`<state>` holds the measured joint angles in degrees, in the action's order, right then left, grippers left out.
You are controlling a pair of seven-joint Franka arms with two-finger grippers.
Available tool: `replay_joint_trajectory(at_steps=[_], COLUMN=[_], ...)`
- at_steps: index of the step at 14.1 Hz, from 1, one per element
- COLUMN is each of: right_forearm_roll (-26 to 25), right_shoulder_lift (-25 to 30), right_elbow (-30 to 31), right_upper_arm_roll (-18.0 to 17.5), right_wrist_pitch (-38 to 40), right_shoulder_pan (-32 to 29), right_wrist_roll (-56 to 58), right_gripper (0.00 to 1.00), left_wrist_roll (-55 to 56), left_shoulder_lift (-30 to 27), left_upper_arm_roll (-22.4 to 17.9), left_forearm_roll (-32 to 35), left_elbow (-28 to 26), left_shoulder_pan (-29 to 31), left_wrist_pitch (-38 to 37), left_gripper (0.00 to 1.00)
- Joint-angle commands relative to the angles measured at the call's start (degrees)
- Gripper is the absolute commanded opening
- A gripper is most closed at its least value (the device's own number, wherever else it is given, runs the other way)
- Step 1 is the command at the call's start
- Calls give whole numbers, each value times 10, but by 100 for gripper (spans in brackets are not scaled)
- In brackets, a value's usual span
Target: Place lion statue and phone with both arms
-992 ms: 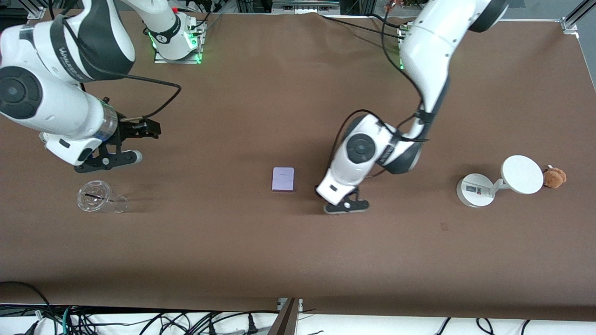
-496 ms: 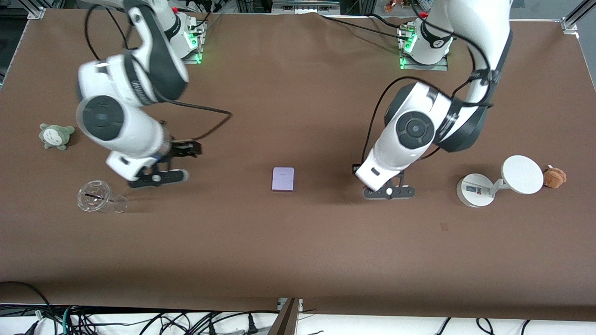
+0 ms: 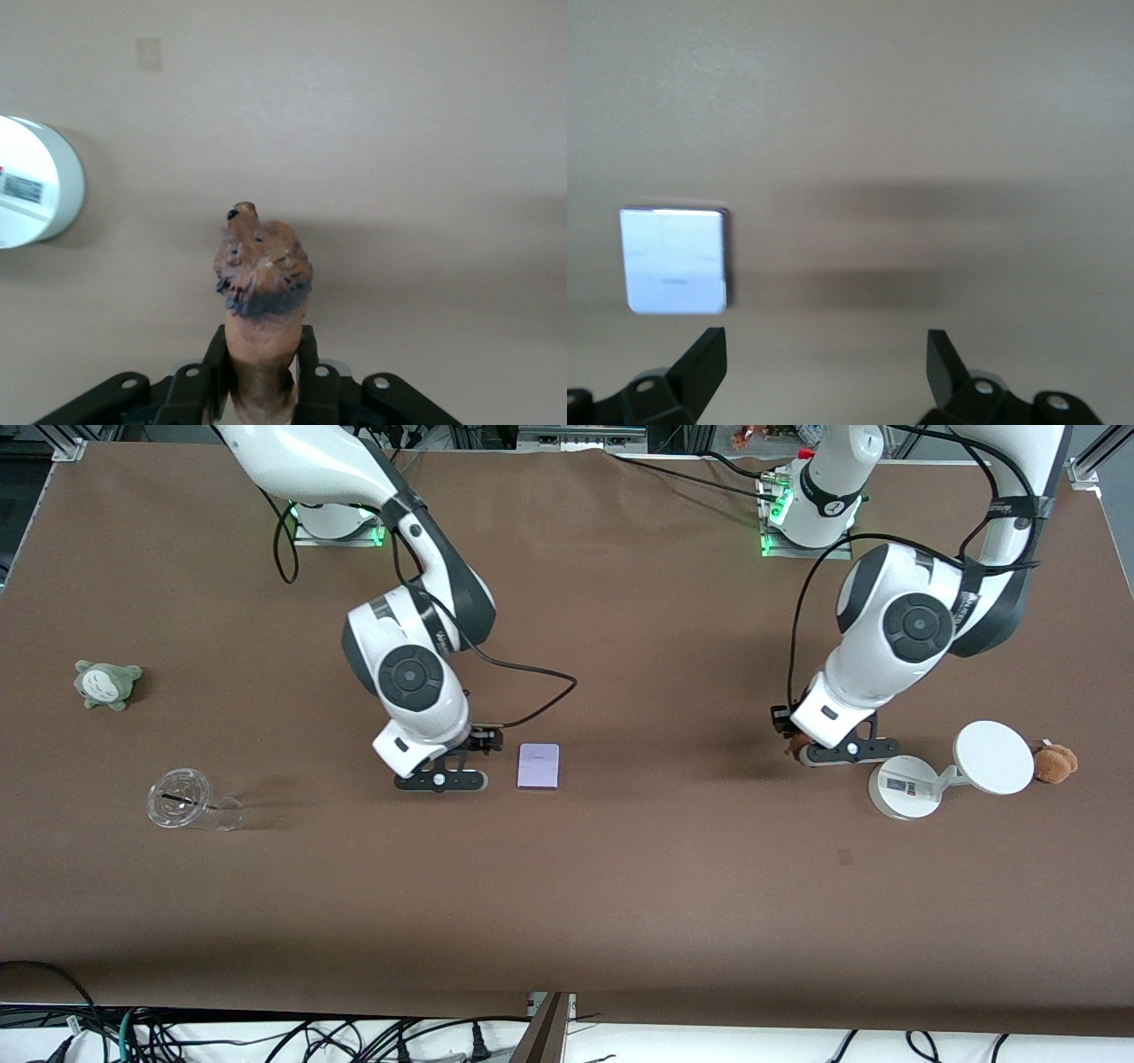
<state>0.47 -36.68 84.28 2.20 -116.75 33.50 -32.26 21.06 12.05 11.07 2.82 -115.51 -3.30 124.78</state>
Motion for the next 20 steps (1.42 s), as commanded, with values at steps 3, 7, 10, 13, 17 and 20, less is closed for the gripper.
replay_joint_trajectory(at_steps=[3,7,10,13,17,20], right_forearm_roll=[9,10,9,5,4,4], right_shoulder_lift=[-54,-80,-95,-102,-113,-119], right_elbow=[-12,-12,-12,-12,-13,-13], right_upper_arm_roll=[4,4,4,5,5,5], right_wrist_pitch=[-91,-153,-175,-189,-191,-203], right_shoulder_pan=[46,61,71,81,81,85], right_wrist_roll=[-111,-126,-125,-124,-124,-125], right_gripper=[100,100,100,100,100,100], left_wrist_roll=[-66,-87,-94,-95,-94,-67], left_shoulder_lift=[63,98,112,131,149,177], left_upper_arm_roll=[7,8,9,9,20,22], left_forearm_roll=[15,7,3,-2,-2,-4], left_elbow=[-18,-17,-17,-7,-4,20], left_shoulder_pan=[87,108,114,106,100,80], left_wrist_pitch=[101,142,151,162,179,176], left_gripper=[0,0,0,0,0,0])
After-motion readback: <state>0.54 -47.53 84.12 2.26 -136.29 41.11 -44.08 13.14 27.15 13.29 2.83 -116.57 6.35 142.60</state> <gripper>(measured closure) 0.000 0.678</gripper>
